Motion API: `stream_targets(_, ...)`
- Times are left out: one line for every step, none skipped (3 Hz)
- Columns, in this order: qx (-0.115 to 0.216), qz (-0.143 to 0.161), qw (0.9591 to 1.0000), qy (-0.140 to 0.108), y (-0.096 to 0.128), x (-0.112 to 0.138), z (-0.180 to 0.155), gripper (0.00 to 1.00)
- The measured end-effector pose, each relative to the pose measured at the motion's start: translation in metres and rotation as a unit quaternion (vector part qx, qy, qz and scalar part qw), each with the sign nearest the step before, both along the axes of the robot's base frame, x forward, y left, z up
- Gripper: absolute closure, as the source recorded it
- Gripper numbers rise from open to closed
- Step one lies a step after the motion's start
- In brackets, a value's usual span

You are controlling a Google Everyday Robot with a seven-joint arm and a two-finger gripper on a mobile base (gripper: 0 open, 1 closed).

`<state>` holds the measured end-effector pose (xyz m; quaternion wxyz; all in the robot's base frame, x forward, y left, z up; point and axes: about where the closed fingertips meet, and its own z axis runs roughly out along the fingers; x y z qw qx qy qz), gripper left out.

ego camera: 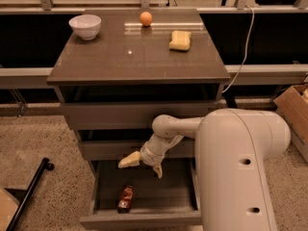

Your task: Pick coke can from bottom drawer and place on counter

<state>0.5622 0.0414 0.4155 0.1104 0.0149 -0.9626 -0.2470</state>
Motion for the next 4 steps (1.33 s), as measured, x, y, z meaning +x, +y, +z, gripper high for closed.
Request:
stream_targets(0.0,0.0,1.0,0.003,0.0,-0.002,-0.003,0.0)
stream_targets(-0.024,-0.004,0.9997,-0.011,0.0,-0.007,-0.005,0.0)
stream_targets(-0.047,-0.011,0.9982,-0.034,0.01,-0.01,-0.048,0.0)
stream_targets(-0.052,-0.019,0.9974,-0.046,0.017,-0.009,-0.083,0.0)
